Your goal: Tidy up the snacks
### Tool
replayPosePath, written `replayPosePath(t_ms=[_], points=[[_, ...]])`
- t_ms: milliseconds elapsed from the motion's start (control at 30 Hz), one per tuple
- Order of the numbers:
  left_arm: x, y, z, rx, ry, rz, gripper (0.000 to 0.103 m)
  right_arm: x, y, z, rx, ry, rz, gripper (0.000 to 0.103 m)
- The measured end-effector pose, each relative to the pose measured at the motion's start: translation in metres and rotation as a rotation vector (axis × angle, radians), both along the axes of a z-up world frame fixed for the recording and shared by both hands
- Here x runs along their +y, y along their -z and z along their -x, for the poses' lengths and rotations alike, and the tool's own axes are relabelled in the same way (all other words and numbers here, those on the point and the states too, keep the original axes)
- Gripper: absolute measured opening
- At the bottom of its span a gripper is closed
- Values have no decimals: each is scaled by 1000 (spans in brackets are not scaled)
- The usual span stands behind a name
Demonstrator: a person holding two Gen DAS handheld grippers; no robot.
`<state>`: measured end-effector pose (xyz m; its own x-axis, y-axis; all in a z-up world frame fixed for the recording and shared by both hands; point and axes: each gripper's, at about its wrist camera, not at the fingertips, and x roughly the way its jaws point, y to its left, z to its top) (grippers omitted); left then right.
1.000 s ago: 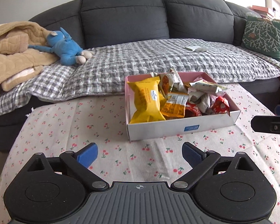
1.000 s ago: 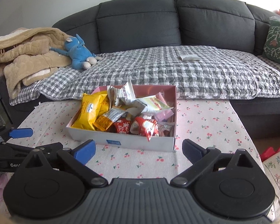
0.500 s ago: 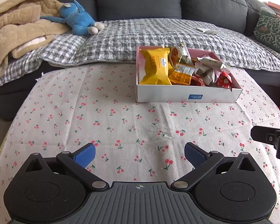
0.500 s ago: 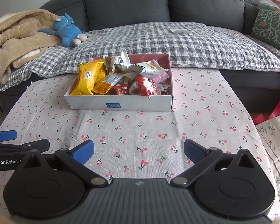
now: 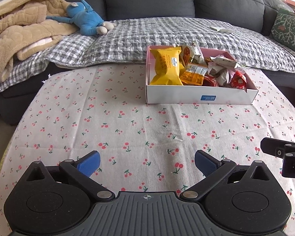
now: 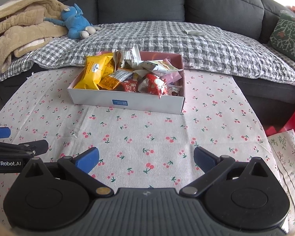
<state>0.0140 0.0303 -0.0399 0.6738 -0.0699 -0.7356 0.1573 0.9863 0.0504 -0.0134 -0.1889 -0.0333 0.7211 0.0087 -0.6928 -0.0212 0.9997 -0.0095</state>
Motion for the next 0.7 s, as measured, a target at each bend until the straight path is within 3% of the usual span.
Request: replayPosePath(t_ms=[700], points=[[-4, -1, 5, 6, 27, 7, 103, 1, -2, 2, -4, -1, 0, 103]])
